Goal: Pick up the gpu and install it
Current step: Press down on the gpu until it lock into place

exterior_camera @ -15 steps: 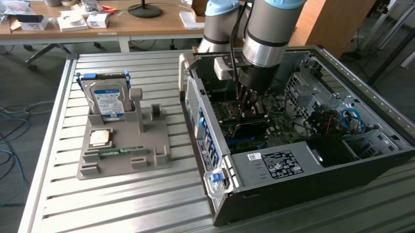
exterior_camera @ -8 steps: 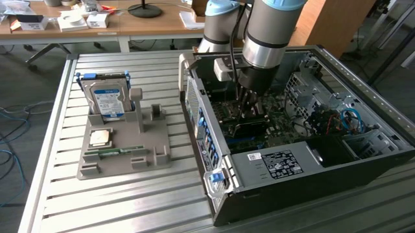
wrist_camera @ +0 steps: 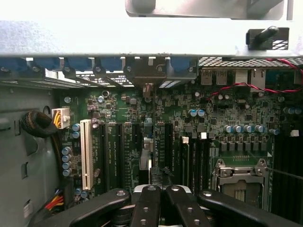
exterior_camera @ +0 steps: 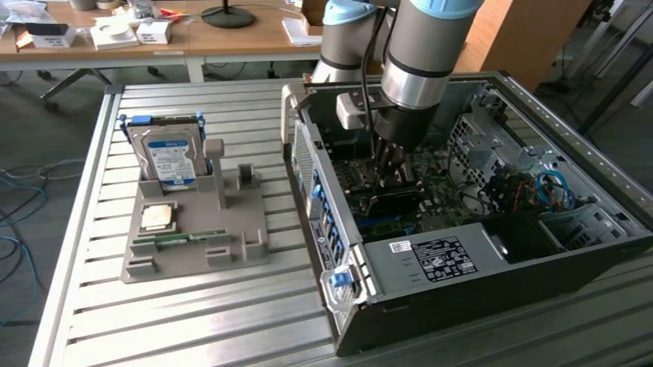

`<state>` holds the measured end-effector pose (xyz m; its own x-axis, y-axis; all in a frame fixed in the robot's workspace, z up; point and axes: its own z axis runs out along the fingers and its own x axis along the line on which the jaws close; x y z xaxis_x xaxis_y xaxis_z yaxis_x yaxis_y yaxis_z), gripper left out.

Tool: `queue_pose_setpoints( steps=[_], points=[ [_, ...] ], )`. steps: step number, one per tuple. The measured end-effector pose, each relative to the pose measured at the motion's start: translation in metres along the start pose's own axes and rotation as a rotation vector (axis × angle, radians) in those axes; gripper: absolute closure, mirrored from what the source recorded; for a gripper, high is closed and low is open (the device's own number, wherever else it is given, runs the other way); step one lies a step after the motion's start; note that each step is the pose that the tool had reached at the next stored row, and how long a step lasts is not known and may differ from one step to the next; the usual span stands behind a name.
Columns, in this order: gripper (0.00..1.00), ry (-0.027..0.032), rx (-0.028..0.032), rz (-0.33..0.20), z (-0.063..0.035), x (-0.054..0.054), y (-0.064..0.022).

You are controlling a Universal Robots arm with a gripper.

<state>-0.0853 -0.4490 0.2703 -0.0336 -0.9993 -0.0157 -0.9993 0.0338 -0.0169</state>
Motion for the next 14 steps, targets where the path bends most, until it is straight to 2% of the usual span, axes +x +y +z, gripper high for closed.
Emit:
queue_pose_setpoints(
  steps=[14],
  points=[
    [0.89, 0.0000, 0.0000, 0.000, 0.0015, 0.0000, 0.0000]
  ],
)
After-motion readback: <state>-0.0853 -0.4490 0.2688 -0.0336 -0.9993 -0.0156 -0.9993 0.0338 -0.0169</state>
